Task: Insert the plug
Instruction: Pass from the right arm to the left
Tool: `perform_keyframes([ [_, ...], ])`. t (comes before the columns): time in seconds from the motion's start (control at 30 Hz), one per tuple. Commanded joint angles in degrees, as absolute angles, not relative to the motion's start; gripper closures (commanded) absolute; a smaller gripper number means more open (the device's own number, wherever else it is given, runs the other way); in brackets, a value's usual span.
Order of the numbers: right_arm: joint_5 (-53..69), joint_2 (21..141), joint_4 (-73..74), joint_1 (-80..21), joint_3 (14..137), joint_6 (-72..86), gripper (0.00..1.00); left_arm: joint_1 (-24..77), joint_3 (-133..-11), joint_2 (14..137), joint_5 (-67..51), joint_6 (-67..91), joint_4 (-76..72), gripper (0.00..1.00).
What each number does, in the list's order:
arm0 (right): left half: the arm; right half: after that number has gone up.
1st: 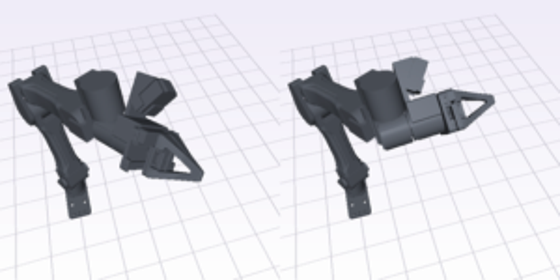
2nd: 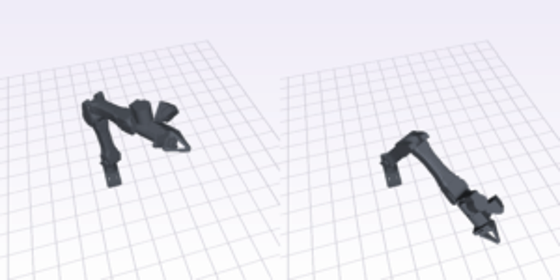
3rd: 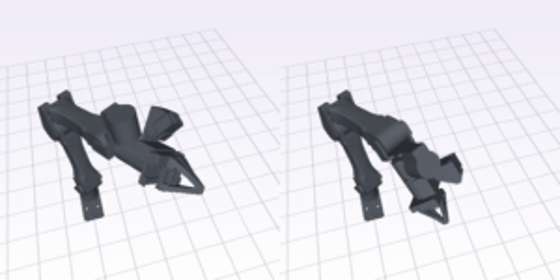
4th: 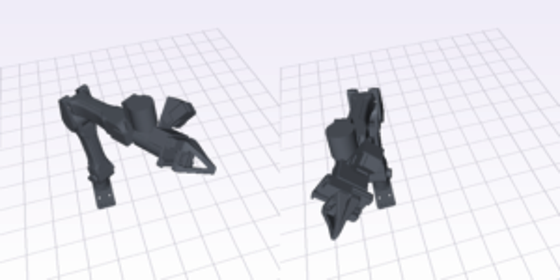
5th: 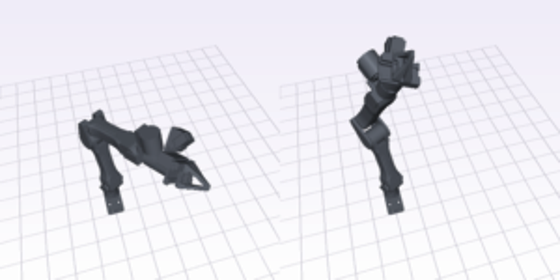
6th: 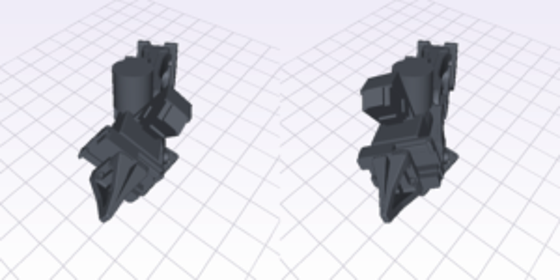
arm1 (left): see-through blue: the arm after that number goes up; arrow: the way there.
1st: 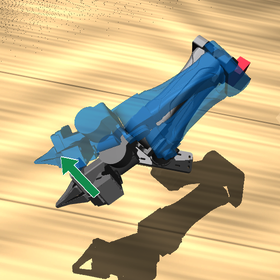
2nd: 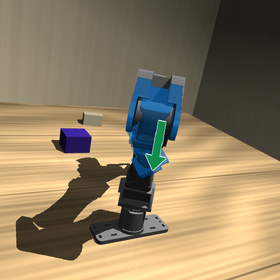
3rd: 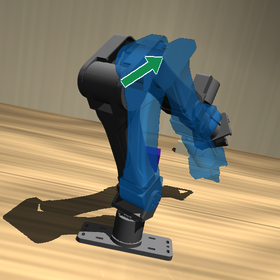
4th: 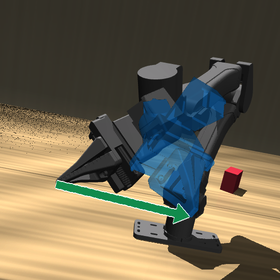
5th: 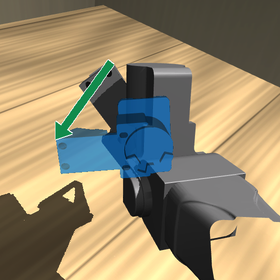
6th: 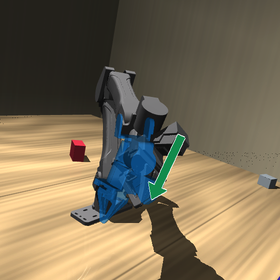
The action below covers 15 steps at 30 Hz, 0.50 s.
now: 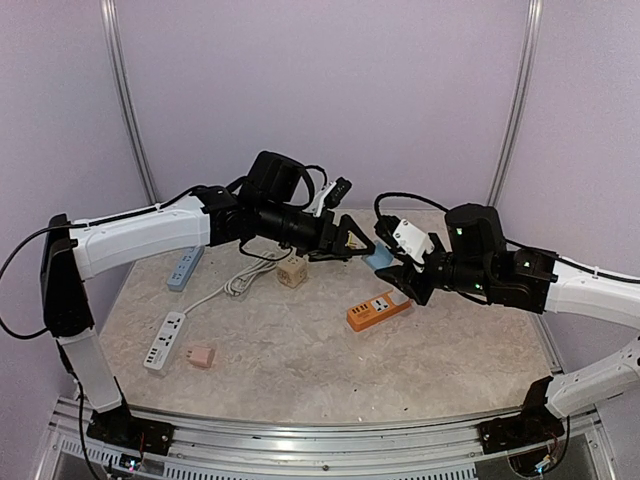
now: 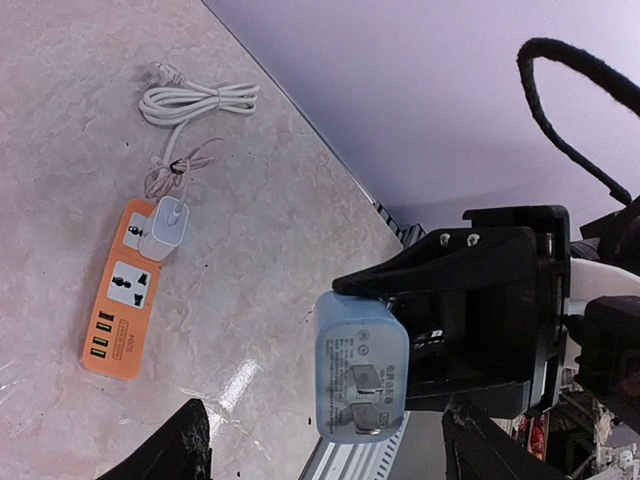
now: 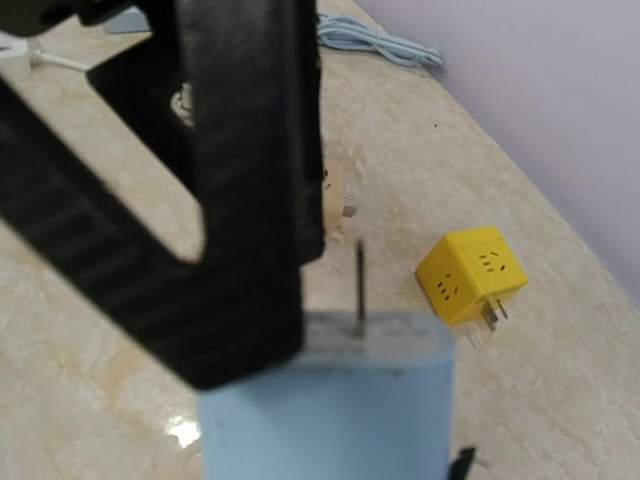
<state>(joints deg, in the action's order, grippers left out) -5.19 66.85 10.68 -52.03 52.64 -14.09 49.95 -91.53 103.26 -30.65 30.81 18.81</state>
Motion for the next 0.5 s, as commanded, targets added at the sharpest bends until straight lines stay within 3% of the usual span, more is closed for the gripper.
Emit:
perform_keyframes([
  [0.0,-5.3,67.0,11.6,-53.2,53.9,-14.4,0.74,50.3,-93.6,105.0,-32.2,30.9,19.3,0.28],
  [0.2,-5.2,66.4,11.4,-53.4,53.9,-14.5,0.74,50.6,-95.6,107.1,-33.4,30.9,21.1,0.33],
  [0.33,-5.0,66.6,11.6,-53.5,54.0,-14.5,0.74,50.9,-96.3,107.7,-33.2,30.4,21.5,0.47],
  [0.47,-4.8,67.1,12.2,-53.6,54.2,-14.6,0.74,50.9,-96.3,107.8,-32.5,30.3,21.2,0.53],
])
